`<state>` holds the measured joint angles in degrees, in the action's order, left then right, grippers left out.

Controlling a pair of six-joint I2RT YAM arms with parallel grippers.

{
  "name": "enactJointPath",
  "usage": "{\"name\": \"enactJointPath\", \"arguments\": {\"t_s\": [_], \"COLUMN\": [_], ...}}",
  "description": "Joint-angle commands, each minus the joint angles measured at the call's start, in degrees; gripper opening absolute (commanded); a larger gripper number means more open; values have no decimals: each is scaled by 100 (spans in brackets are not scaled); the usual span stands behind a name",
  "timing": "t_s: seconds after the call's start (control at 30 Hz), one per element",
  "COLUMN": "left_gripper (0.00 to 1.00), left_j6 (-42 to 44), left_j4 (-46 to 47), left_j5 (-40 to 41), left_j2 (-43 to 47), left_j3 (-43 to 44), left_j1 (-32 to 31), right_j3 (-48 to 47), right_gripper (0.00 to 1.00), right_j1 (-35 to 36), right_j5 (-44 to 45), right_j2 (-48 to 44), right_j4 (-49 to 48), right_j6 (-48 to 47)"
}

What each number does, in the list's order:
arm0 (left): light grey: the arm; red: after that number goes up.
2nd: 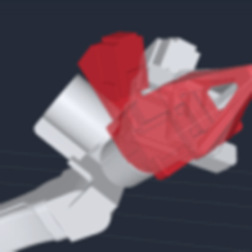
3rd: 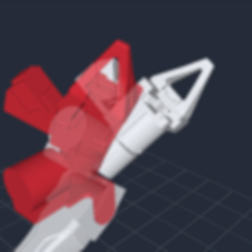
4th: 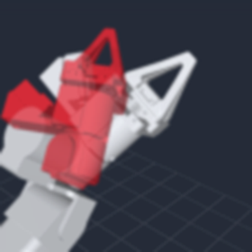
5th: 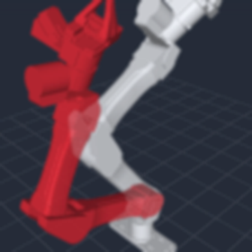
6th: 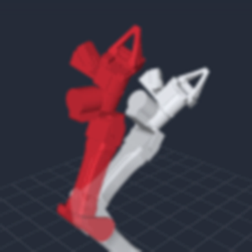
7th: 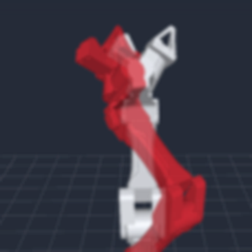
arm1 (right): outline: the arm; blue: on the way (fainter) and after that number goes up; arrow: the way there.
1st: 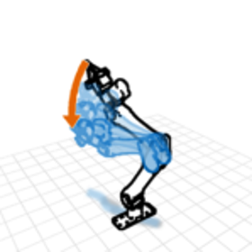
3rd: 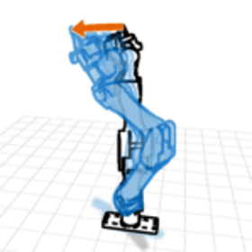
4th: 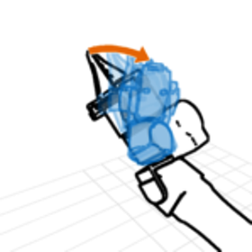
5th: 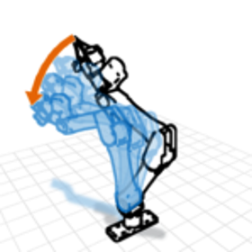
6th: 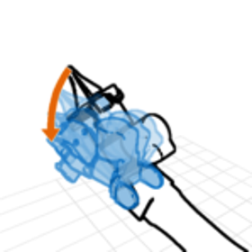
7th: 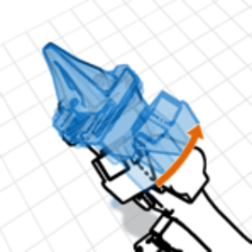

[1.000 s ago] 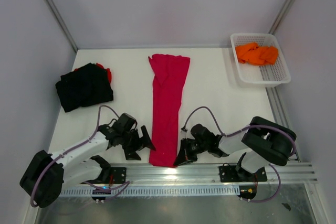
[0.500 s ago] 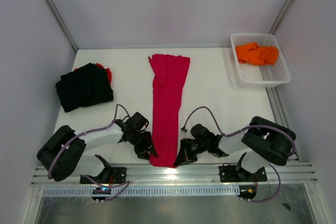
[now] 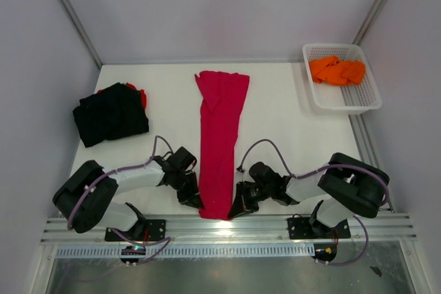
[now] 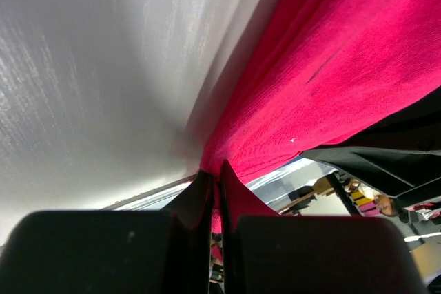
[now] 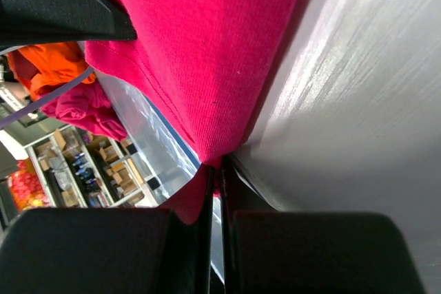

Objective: Fold and stack the t-shirts
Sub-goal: Grab the bottom of the folded rectangular tshirt with both arms

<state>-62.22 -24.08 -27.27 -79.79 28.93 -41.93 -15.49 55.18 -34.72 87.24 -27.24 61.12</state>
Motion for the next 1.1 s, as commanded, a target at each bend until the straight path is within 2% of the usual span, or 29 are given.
{"name": "enactJointPath", "arguments": {"t_s": [0.0,0.23,0.53,0.7,0.8,1.07], "left_gripper": [0,0,0,0,0,0], "left_j6": [324,473,763,992,1220,1519], "left_j4": [-123,-326,-589,-1124,-1502,-2083], "left_j5": [731,775,907,1074,1232,1329], "left_j2": [-177,-309,-643,-880,-959,-1223], "left_j3": [165,456,965,1676,2439,3400], "left_j1": [-17,-17,-17,-17,-8,71], "right_j3": [-278,-947,-1141,-1404,-1781,-2695], "right_gripper": [3,3,3,3,3,3], "right_j1": [28,-42,-209,-464,-823,-1561], "right_j5": [316,563,642,624,616,580], "right_j2": [-224,-497,-594,-656,-726,-893], "right_j4": [1060,1994,2267,2574,2933,3849], "right_j6": [-504,-997,-1137,-1348,-1629,-2262]}}
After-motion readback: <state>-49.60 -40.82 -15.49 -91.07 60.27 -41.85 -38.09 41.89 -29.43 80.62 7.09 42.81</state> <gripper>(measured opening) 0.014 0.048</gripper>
